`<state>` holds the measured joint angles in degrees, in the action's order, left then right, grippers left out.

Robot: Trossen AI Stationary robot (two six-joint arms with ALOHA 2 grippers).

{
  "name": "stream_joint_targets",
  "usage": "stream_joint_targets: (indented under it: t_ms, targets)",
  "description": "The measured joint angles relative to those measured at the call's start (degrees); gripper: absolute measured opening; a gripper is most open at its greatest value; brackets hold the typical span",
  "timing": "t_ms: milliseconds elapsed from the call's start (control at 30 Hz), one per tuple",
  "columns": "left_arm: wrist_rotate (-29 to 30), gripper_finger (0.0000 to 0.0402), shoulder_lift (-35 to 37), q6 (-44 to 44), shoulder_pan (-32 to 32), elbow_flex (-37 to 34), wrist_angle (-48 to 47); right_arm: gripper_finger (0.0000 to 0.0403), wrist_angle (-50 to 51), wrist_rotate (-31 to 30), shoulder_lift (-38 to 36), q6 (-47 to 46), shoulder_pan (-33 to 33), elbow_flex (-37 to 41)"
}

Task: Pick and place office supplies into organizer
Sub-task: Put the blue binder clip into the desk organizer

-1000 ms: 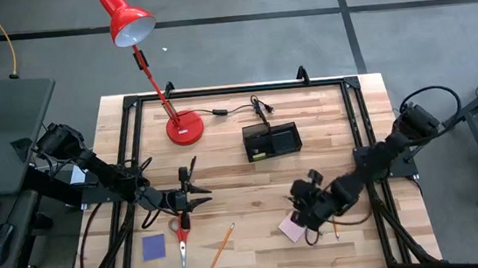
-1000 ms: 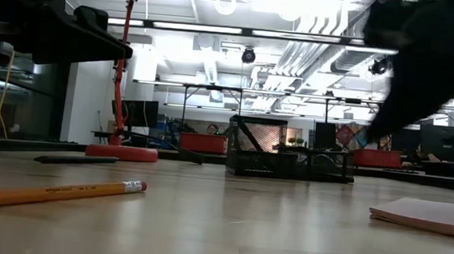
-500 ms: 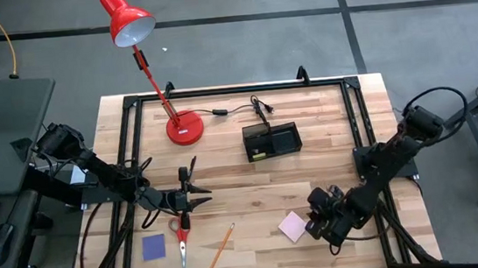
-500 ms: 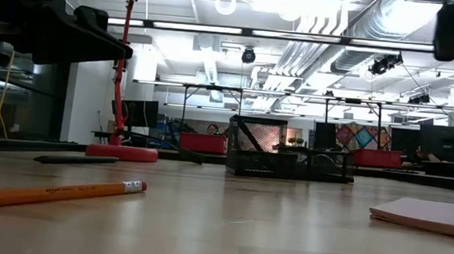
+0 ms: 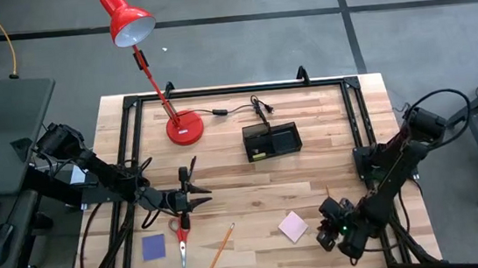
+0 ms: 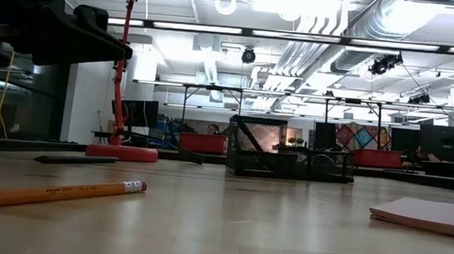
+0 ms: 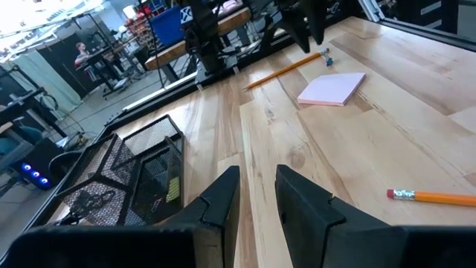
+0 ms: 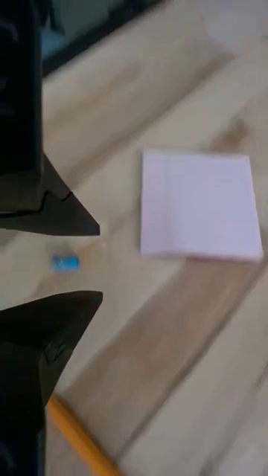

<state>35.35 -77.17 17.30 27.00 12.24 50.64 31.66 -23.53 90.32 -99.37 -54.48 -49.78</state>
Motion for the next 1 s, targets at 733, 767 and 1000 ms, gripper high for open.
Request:
stream_joint_targets:
  t_ms: [733, 767, 1000]
  targets:
    - [-1.5, 0.0078, 0.0, -0.7, 0.0, 0.0, -0.3, 0.0158, -4.0, 4.8, 4.8, -1.2, -1.1, 0.0]
    - [-1.5, 0.0078, 0.0, -0.7, 0.0, 0.0, -0.3, 0.0157, -4.2, 5.1, 5.3, -1.2, -1.1, 0.0]
    - [-1.5, 0.0078, 0.0, -0.8, 0.0, 0.0, -0.3, 0.0154, -4.9, 6.3, 6.7, -1.3, -1.1, 0.0]
